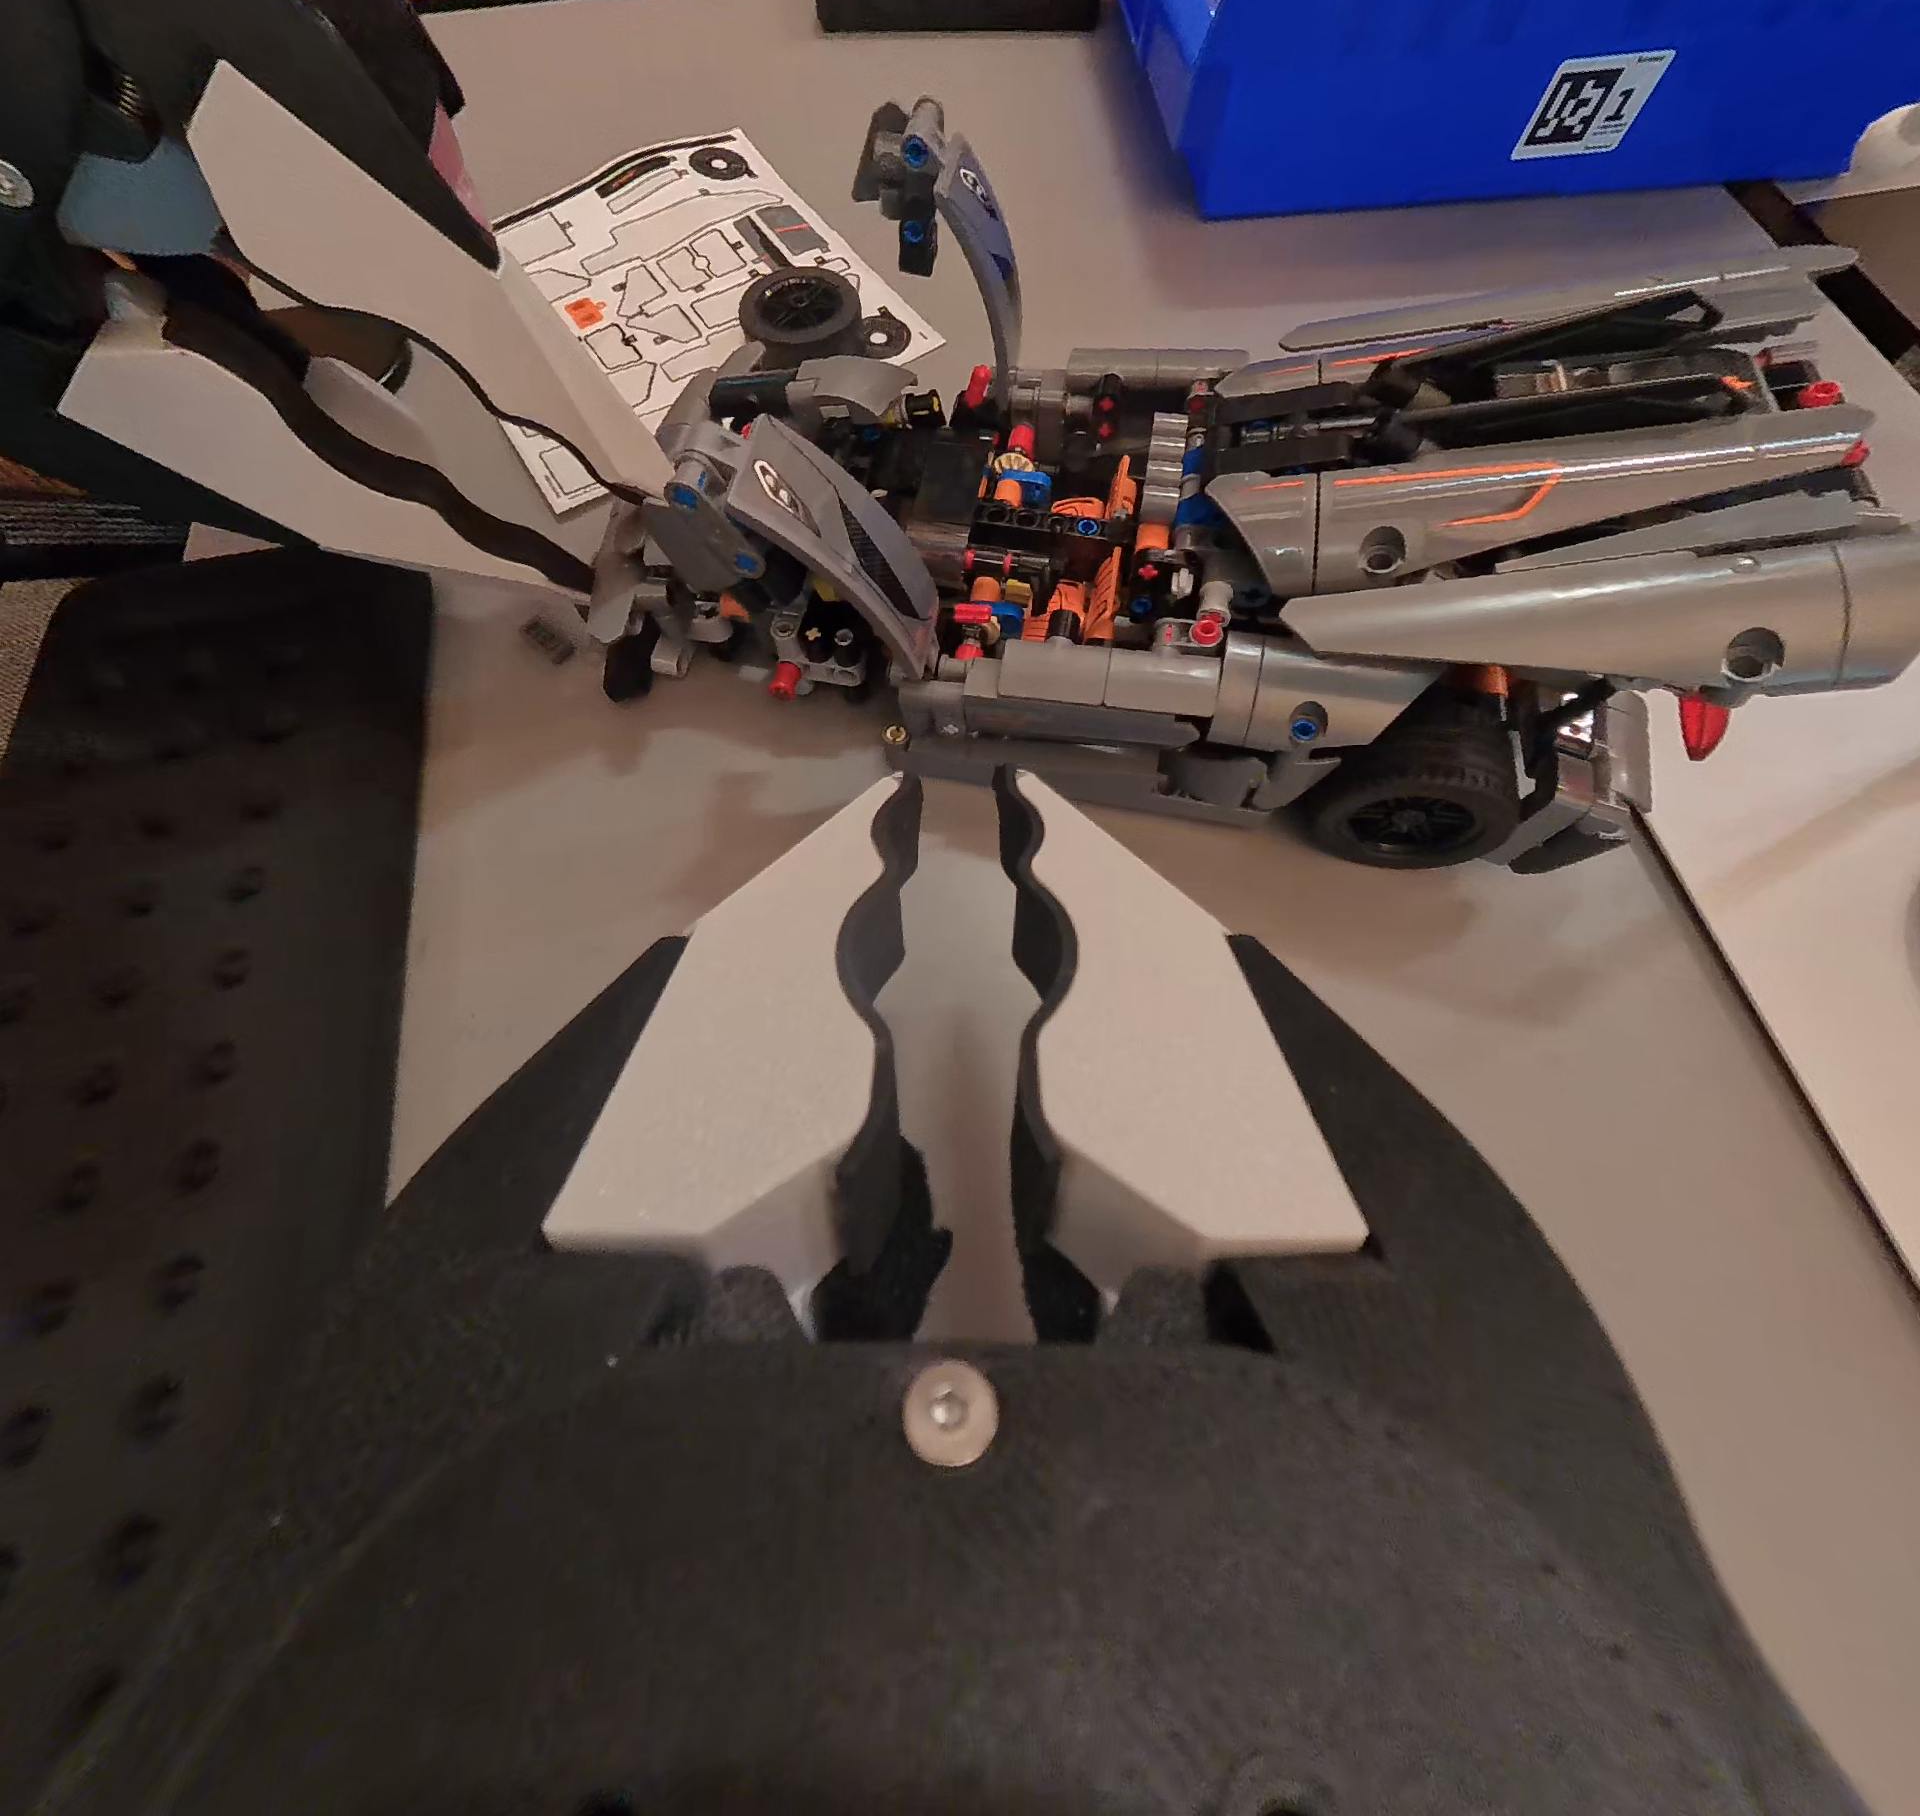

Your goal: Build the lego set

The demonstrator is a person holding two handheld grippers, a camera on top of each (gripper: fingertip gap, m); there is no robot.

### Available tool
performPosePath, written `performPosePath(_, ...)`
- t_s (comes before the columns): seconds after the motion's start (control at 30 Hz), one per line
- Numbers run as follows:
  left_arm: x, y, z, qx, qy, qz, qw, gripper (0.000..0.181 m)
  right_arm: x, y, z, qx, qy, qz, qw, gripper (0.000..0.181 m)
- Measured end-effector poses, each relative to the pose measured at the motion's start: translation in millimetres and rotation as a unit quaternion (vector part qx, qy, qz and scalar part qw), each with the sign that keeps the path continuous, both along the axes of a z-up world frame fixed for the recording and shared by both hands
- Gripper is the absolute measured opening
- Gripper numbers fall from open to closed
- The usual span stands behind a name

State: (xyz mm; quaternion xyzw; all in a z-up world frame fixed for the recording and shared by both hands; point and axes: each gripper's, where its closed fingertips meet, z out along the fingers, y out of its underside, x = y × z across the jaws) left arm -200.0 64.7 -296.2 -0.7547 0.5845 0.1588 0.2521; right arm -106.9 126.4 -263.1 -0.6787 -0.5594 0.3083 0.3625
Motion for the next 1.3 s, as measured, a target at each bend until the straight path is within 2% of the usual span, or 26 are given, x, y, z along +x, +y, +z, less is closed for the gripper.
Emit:
performPosePath(0.17, -3, 2, 2, 0.003, 0.008, 0.007, 1.0, 0.03, 0, -1, -1, -0.001, -0.002, 0.003, 1.0, 0.013)
performPosePath(0.5, -24, -1, 3, 0.032, -0.038, 0.063, 0.997, 0.051, -1, -4, -2, -0.003, -0.005, 0.008, 1.0, 0.013)
performPosePath(0.7, -16, 4, 14, 0.109, -0.038, 0.044, 0.992, 0.044, -1, -5, -1, -0.003, -0.005, 0.008, 1.0, 0.013)
performPosePath(0.87, -17, 5, 10, 0.151, 0.002, 0.032, 0.988, 0.038, -1, -5, -1, -0.002, -0.005, 0.01, 1.0, 0.013)
performPosePath(1.13, -18, 9, 8, 0.166, 0.021, 0.029, 0.985, 0.024, -1, -7, -2, -0.003, -0.008, 0.012, 1.0, 0.013)
performPosePath(1.3, -22, 11, 9, 0.165, 0.002, 0.04, 0.986, 0.026, 0, -6, -3, -0.006, -0.009, 0.012, 1.0, 0.013)
